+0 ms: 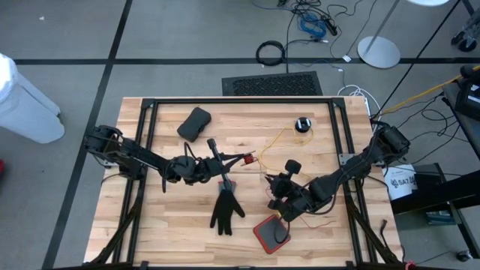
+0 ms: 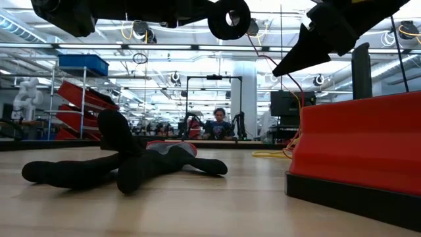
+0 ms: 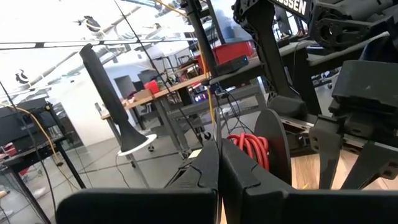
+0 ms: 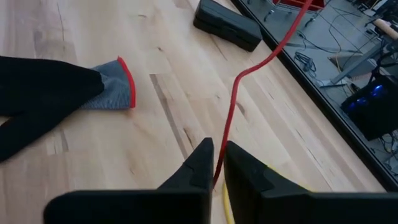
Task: Coil cords
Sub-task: Coil the red wire onto the black spool
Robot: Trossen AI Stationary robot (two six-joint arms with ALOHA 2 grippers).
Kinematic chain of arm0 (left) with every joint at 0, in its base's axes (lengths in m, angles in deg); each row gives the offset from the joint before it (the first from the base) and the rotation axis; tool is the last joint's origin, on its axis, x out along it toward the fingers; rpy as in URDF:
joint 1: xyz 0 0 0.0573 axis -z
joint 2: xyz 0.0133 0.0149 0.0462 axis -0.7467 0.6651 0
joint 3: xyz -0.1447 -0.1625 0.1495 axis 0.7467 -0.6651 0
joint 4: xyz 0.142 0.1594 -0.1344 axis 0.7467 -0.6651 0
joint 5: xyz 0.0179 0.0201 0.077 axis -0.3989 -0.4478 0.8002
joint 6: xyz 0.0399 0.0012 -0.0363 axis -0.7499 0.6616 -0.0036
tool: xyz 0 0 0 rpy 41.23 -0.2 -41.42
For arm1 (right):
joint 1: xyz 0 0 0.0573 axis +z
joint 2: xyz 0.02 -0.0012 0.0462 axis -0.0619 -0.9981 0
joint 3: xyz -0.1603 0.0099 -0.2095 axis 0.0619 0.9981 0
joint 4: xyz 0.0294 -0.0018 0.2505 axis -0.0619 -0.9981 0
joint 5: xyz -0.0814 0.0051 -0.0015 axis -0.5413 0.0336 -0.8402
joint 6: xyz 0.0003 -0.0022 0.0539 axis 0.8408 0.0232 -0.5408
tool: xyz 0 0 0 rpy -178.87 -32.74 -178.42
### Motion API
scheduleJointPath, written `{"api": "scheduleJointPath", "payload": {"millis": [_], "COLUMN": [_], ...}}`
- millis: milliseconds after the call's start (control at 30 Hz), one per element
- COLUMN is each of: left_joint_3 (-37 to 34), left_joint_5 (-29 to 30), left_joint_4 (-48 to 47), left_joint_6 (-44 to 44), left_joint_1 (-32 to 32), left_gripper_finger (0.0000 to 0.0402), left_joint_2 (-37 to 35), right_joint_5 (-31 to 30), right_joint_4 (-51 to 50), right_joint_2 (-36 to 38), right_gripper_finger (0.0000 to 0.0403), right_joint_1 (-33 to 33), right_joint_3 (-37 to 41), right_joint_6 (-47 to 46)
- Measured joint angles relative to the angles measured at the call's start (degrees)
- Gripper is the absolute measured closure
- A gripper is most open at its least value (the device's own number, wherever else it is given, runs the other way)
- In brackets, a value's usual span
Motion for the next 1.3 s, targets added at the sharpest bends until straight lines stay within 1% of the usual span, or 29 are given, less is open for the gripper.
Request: {"api": "scheduleJointPath", "payload": {"millis": [100, 200, 267, 333, 400, 500, 567, 733, 1000, 1300], "left_joint_3": [-0.02, -0.04, -0.04, -0.04, -0.04, -0.11, -0.11, -0.11, -0.02, -0.02], "left_joint_5": [-0.02, -0.02, -0.99, -2.23, -2.53, -2.70, -2.82, -3.49, -3.33, -0.99], "left_joint_4": [0.00, 0.21, 0.49, 0.78, 0.79, 0.47, 0.42, 0.83, 1.26, 1.44], "left_joint_6": [0.00, 0.86, 3.06, 5.57, 6.85, 7.59, 8.59, 9.01, 8.11, 3.54], "left_joint_1": [0.00, 0.00, -0.25, -0.75, -1.36, -2.42, -2.88, -3.28, -4.19, -4.24], "left_gripper_finger": [0.0401, 0.0402, 0.0402, 0.0402, 0.0402, 0.0402, 0.0402, 0.0402, 0.0402, 0.0402], "left_joint_2": [0.02, 0.02, 0.02, 0.09, 0.25, 0.31, 0.31, 0.39, 2.88, 4.85], "right_joint_5": [-0.19, -0.39, -0.71, -1.28, -1.19, 0.71, 1.33, 1.95, 1.92, 1.58], "right_joint_4": [0.25, 0.91, 3.68, 8.36, 15.51, 26.87, 31.98, 35.68, 44.20, 46.08], "right_joint_2": [-0.60, -2.14, -4.20, -6.92, -9.73, -13.27, -14.50, -14.00, -12.12, -12.07], "right_gripper_finger": [0.0399, 0.0401, 0.0402, 0.0402, 0.0402, 0.0402, 0.0402, 0.0403, 0.0403, 0.0403], "right_joint_1": [0.00, -0.63, -1.80, -3.41, -5.09, -7.51, -8.86, -11.11, -11.43, -10.67], "right_joint_3": [-0.04, -0.04, -0.04, -0.04, -0.04, -0.04, -0.04, -0.02, -0.02, -0.02], "right_joint_6": [0.00, -1.30, -1.27, 0.02, 3.43, 9.59, 12.02, 15.32, 19.61, 20.12]}}
